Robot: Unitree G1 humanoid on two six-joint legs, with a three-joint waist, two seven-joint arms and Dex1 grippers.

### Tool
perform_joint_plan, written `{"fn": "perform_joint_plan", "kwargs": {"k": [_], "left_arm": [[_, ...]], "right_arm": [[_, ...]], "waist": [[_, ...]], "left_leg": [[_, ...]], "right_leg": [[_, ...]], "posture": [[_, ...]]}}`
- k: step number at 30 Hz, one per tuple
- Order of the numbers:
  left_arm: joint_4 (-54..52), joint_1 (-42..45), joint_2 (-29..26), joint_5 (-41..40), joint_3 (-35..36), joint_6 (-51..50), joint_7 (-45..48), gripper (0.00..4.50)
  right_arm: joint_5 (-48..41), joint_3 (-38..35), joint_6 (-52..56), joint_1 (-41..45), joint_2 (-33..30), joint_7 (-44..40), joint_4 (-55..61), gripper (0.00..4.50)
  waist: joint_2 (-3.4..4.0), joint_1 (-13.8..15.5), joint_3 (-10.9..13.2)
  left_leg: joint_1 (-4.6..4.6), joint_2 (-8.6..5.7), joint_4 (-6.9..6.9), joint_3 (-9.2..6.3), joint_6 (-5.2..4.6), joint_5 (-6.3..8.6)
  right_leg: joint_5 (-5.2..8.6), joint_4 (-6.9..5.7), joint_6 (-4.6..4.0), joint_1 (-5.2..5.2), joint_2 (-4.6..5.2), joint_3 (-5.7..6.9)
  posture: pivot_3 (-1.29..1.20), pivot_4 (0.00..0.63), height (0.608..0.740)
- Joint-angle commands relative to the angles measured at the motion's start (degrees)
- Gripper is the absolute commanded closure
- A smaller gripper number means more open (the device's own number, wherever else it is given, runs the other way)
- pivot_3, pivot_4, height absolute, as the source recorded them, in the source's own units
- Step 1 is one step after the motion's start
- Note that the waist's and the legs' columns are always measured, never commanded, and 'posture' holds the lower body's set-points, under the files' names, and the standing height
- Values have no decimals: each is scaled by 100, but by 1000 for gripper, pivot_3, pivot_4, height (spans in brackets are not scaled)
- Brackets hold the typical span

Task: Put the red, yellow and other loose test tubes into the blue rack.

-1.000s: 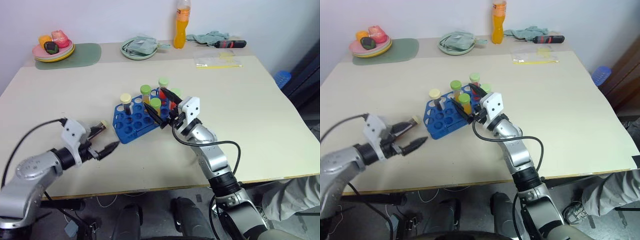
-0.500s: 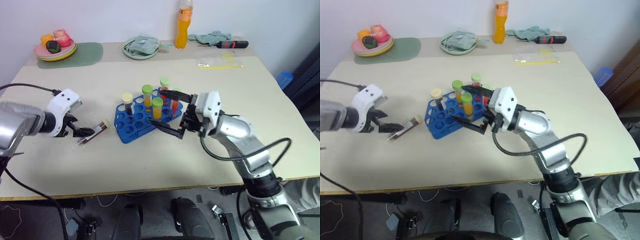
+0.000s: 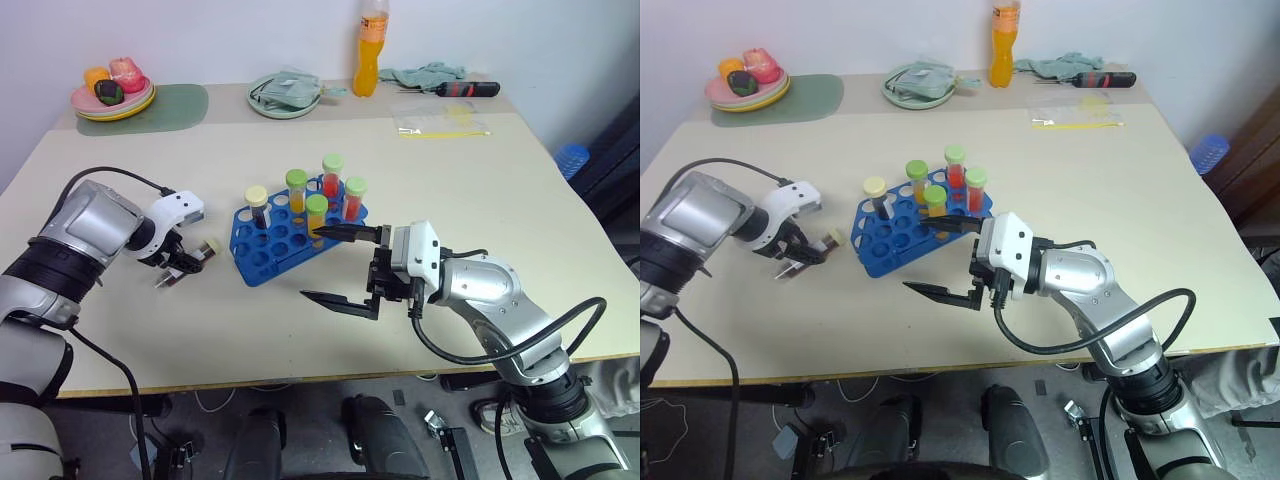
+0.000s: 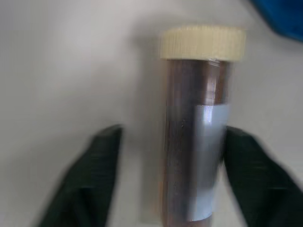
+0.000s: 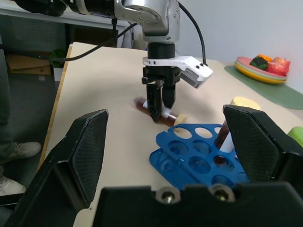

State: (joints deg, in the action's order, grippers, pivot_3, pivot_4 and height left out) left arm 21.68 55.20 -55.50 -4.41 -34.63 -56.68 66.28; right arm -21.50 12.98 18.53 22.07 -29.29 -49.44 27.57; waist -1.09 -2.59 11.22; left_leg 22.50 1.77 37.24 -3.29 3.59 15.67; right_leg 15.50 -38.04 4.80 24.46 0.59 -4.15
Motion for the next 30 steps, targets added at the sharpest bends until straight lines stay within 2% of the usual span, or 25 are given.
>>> {"fn": "perform_joint_plan", "kwargs": {"k": [1,2,4,6,8,10,12,14,15,18,20,23,25,30], "left_arm": [[32,56,-34,237,109,173,150,3373],[-18,-5,-97,238,222,227,144,3707],[-108,-117,-219,224,446,317,134,3707],[-306,-437,-372,33,1120,715,-128,3707],[-737,-1018,-372,-463,2440,1410,-531,3707],[-1615,-1805,-51,-1043,4080,2017,-947,3707],[-2747,-2595,444,-1748,5411,1966,-1183,3707],[-3888,-3243,1037,-2484,6115,1644,-1468,3707],[-4442,-3542,1294,-2667,6211,1569,-1673,3707],[-5818,-4166,2134,-2930,5874,1668,-2404,3707],[-6139,-4518,2618,-2000,4932,2443,-2942,3707],[-5732,-4784,3683,-467,3712,3961,-4213,3707],[-5356,-4886,4006,79,3326,4669,-4557,3707],[-4435,-4816,4559,417,3031,5692,-5053,3707]], "right_arm": [[-38,-70,9,-15,-25,39,335,200],[-39,-74,19,-22,-35,39,338,200],[-46,-94,47,-43,-58,37,339,200],[-72,-164,106,-128,-109,54,322,200],[-112,-307,175,-308,-146,136,267,200],[-77,-445,188,-548,-175,231,130,200],[-19,-565,175,-759,-171,338,-8,200],[55,-648,102,-903,-164,420,-138,200],[73,-689,90,-953,-148,463,-211,200],[124,-774,22,-1024,-121,544,-425,200],[177,-818,-47,-1038,-116,570,-635,200],[276,-887,-169,-1056,-138,599,-940,200],[312,-919,-236,-1068,-166,598,-1019,200],[309,-998,-218,-1112,-187,622,-988,200]], "waist": [[0,0,0],[0,1,0],[0,-4,0],[0,-8,0],[-2,-2,0],[-2,7,0],[-8,29,-3],[-7,45,-3],[-8,53,-4],[-10,101,-6],[-10,137,-6],[-5,175,-10],[-6,175,-9],[-1,160,-11]], "left_leg": [[0,0,0,0,0,0],[0,0,0,-1,0,0],[0,1,0,0,0,0],[0,1,0,-1,0,0],[0,4,-2,1,0,0],[4,6,3,-4,0,0],[11,6,10,-4,1,0],[11,4,12,4,2,0],[10,0,17,4,2,0],[-6,-6,25,2,2,0],[-7,-4,39,1,3,0],[-35,-7,46,1,2,0],[-48,-7,47,-1,2,1],[-53,-3,44,0,-1,2]], "right_leg": [[0,0,0,0,0,0],[0,-1,0,0,0,0],[0,-1,0,0,1,0],[0,-1,0,0,0,0],[0,1,0,1,0,-1],[1,-5,-1,3,3,1],[0,-1,0,2,13,5],[-1,2,3,0,25,2],[1,-1,6,-4,29,4],[0,0,12,-31,30,1],[-3,-1,16,-36,21,0],[-3,6,16,-71,19,-4],[-3,15,16,-88,16,-3],[-3,11,15,-87,7,-6]], "posture": [[0,150,740],[0,150,740],[0,150,740],[0,150,740],[0,150,740],[0,150,740],[0,150,740],[0,150,740],[0,150,740],[0,150,740],[0,150,740],[0,150,740],[0,150,740],[0,150,740]]}}
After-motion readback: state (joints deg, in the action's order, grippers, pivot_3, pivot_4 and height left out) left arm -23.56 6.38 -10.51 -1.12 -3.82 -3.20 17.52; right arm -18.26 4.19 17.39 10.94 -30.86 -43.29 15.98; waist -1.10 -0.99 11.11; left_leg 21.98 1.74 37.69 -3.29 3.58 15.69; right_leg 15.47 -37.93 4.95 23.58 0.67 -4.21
